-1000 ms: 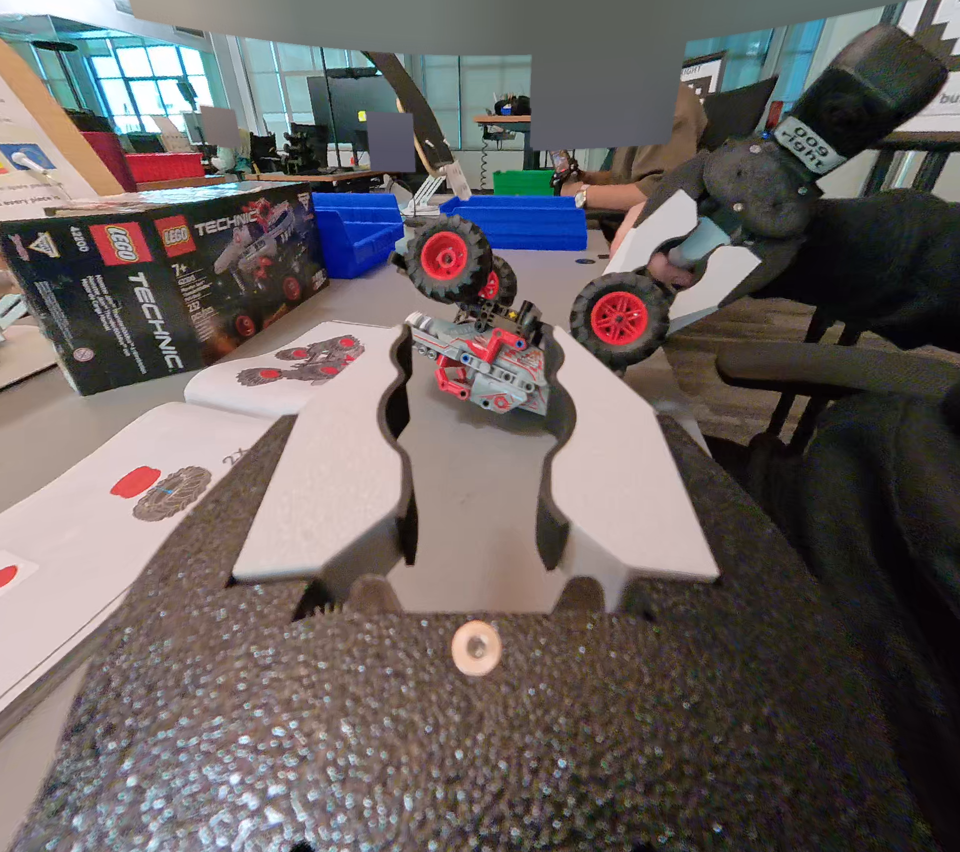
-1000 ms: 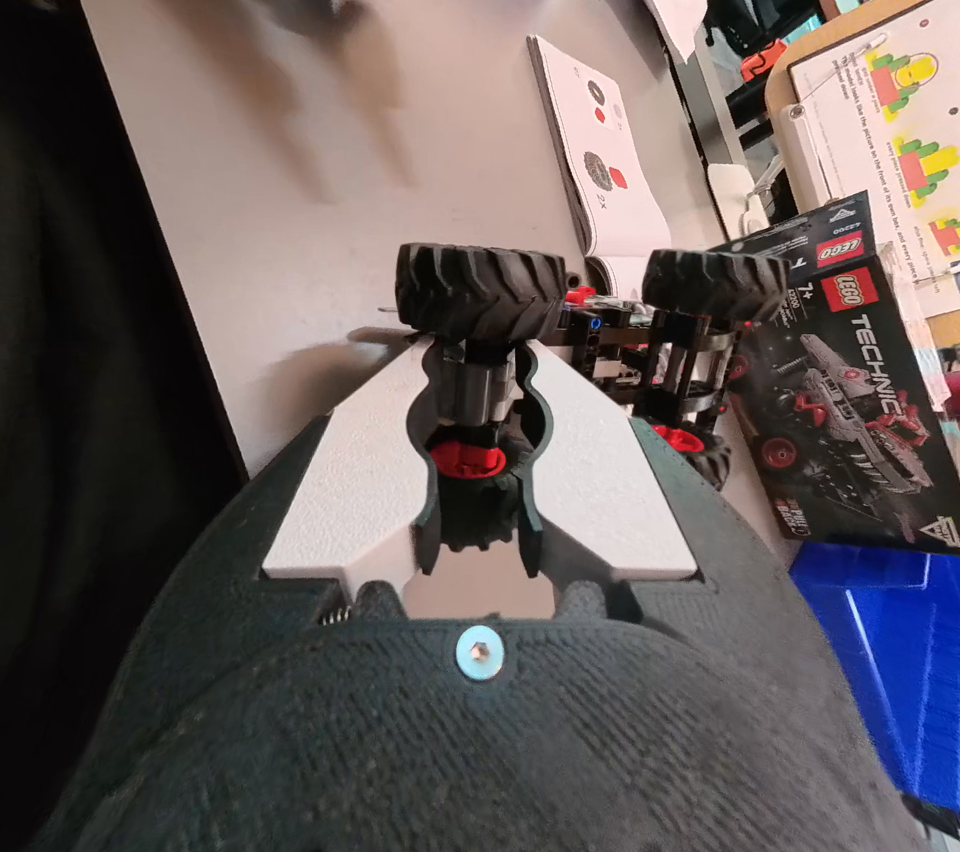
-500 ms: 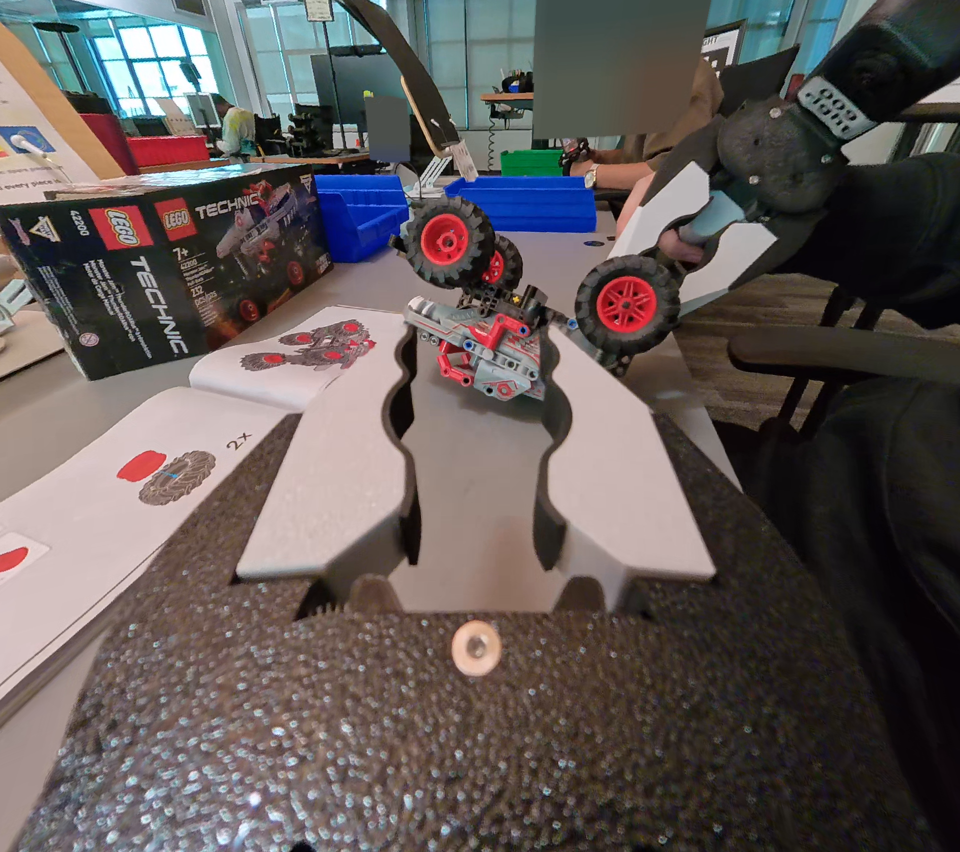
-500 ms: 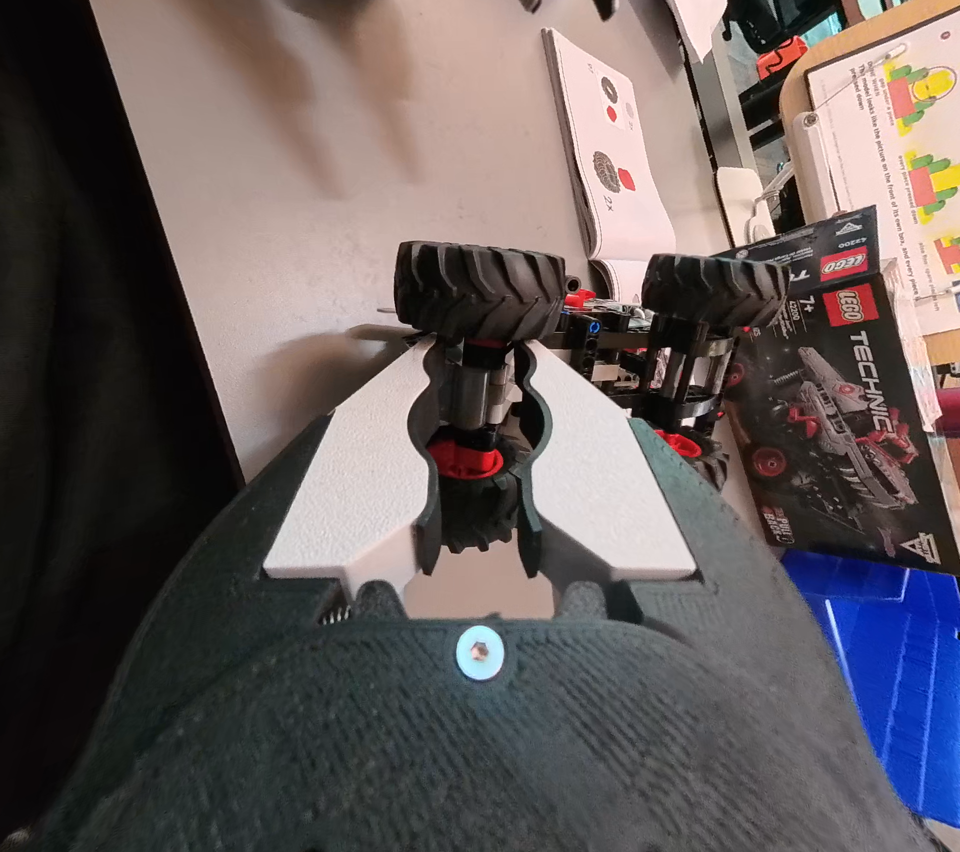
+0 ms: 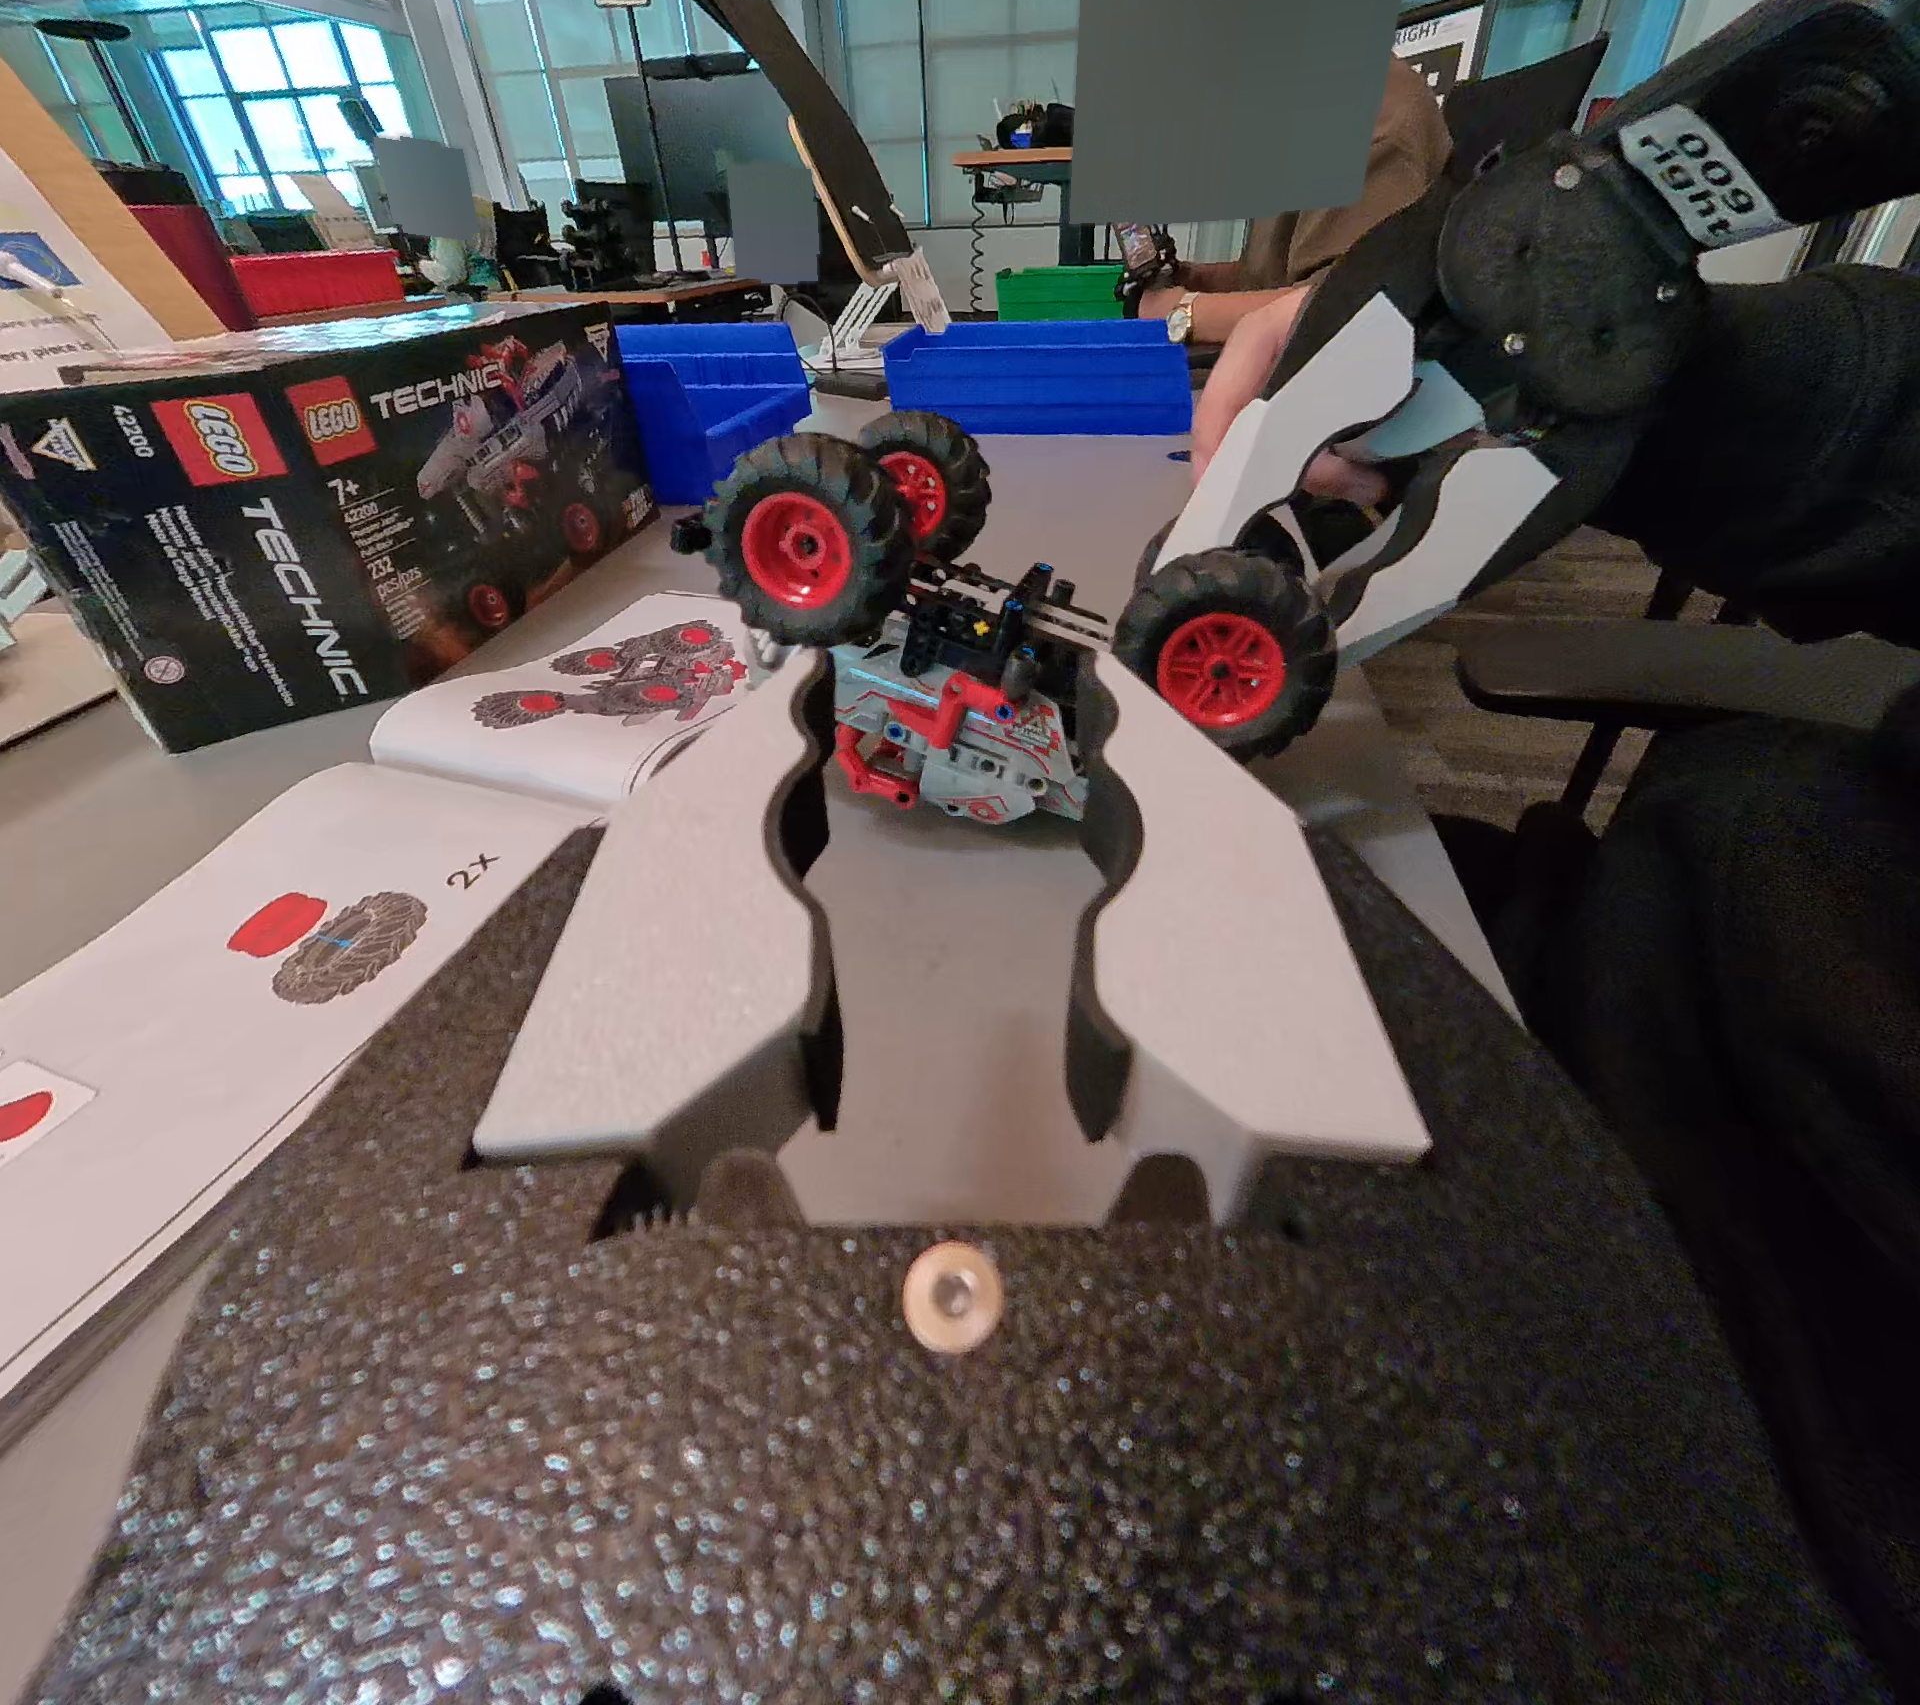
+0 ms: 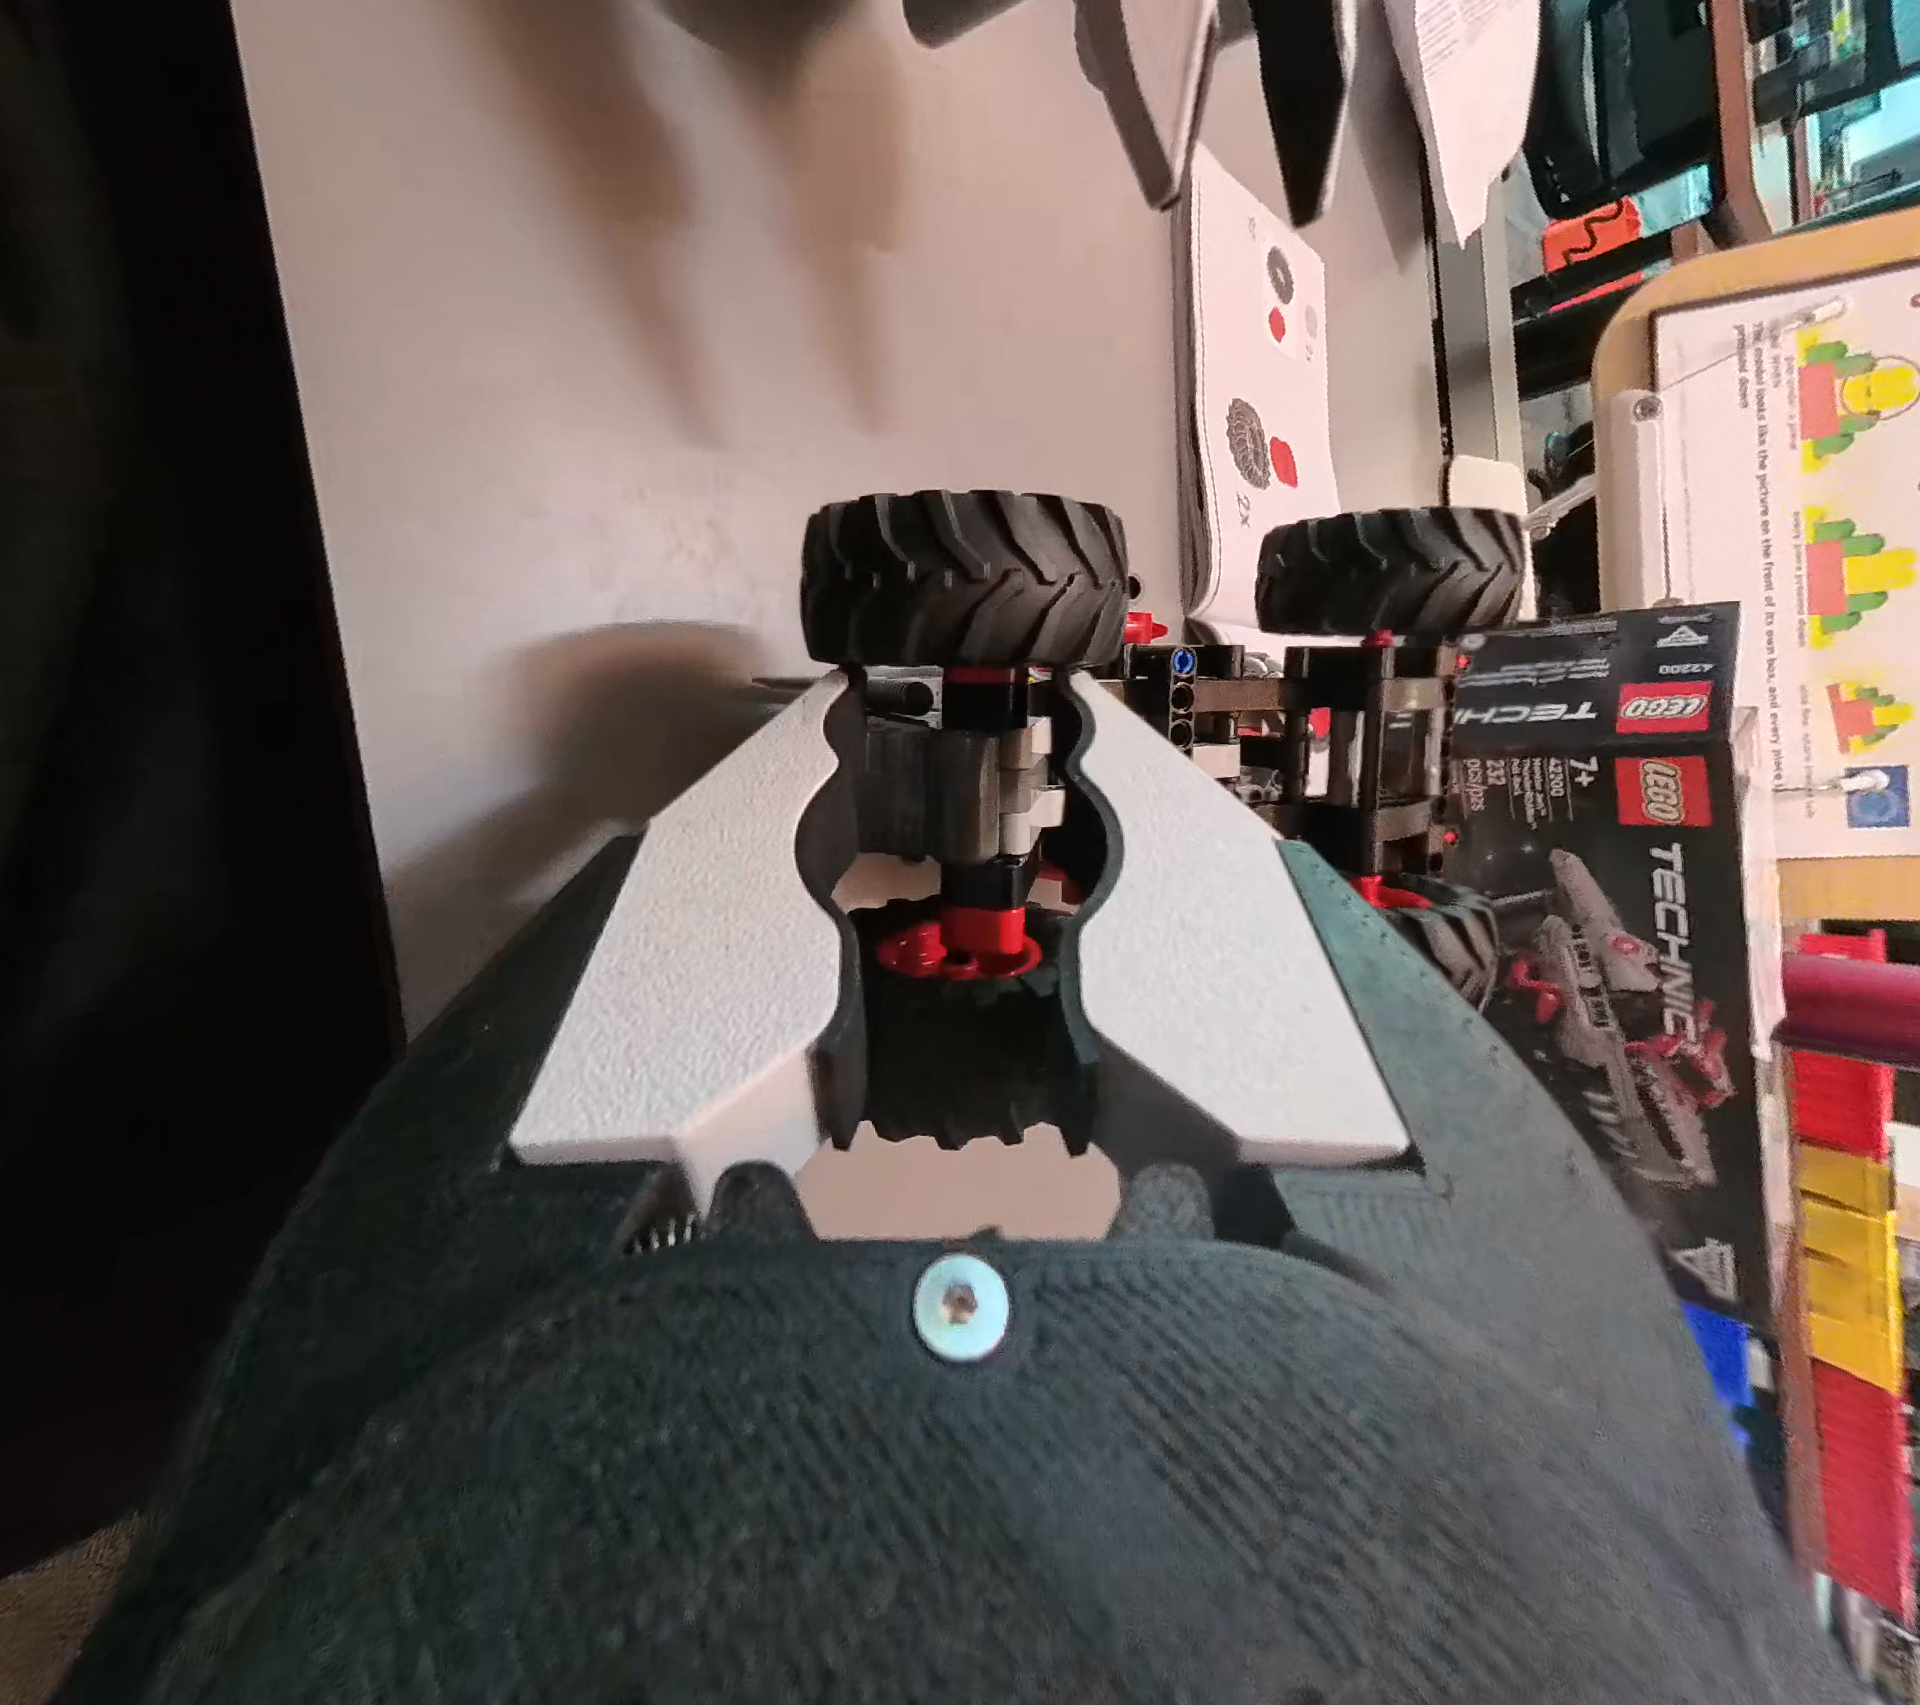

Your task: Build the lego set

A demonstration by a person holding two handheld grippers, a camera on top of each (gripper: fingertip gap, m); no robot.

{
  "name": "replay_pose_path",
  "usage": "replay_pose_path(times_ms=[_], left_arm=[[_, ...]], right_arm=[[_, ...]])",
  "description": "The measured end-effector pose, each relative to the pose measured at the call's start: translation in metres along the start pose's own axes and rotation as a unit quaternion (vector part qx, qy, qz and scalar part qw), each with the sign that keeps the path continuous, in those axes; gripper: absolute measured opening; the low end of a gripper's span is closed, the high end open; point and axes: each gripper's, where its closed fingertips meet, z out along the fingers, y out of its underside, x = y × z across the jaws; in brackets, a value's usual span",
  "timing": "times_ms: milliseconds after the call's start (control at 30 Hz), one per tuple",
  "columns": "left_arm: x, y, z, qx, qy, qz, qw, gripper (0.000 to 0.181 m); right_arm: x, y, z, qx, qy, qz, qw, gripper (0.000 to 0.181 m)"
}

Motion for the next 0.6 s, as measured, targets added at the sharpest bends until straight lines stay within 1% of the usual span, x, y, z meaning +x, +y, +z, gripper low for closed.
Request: replay_pose_path(times_ms=[233,300,433,500,600], left_arm=[[0.000,0.002,0.001,-0.005,0.003,0.001,1.000,0.042],[0.000,0.001,0.001,-0.002,0.000,0.001,1.000,0.040],[0.000,0.001,0.001,-0.002,0.000,0.005,1.000,0.039],[0.001,0.002,0.002,-0.005,0.004,0.010,1.000,0.039],[0.003,0.002,0.004,-0.002,0.007,0.017,1.000,0.038]], right_arm=[[0.003,-0.003,0.006,-0.022,0.020,-0.046,0.998,0.035],[0.007,-0.004,0.006,-0.008,0.030,-0.037,0.999,0.043],[0.008,-0.004,0.005,-0.005,0.034,-0.039,0.999,0.048],[0.010,-0.004,0.001,-0.001,0.038,-0.041,0.998,0.050],[0.013,-0.004,-0.008,0.019,0.036,-0.019,0.999,0.054]])
